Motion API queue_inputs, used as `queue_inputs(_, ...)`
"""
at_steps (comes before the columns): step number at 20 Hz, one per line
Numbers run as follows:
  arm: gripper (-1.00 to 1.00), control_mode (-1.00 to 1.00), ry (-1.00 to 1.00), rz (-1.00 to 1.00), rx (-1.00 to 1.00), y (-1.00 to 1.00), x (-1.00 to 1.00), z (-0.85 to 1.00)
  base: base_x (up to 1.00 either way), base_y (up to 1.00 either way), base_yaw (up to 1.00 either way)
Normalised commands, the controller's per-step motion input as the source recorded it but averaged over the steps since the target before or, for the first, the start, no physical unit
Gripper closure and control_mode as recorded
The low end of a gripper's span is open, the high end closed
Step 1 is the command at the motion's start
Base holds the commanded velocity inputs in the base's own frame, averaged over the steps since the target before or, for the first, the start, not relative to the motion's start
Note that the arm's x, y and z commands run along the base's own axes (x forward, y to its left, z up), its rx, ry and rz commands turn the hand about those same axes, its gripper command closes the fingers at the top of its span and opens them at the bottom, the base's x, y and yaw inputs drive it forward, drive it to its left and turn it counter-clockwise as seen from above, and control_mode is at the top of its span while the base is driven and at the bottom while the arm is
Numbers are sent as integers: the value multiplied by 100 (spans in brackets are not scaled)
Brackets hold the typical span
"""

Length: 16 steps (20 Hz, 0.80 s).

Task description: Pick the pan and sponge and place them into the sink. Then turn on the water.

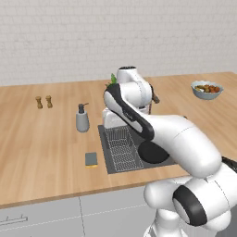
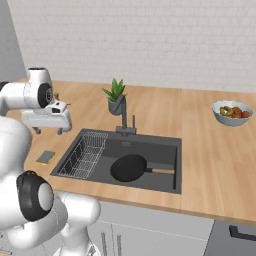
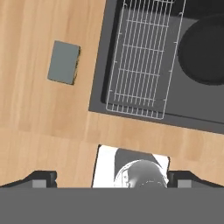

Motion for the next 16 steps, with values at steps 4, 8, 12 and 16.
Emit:
queue_inputs(4,-100,-100,2,0,-6,13,13,-33,0,0,0)
queue_inputs(8,-100,-100,0,-1,-2,42,13,-67,0,0,0)
queue_inputs(12,-100,-100,0,-2,0,48,2,-52,0,0,0)
queue_inputs(16,-100,-100,0,-5,0,31,0,-36,0,0,0)
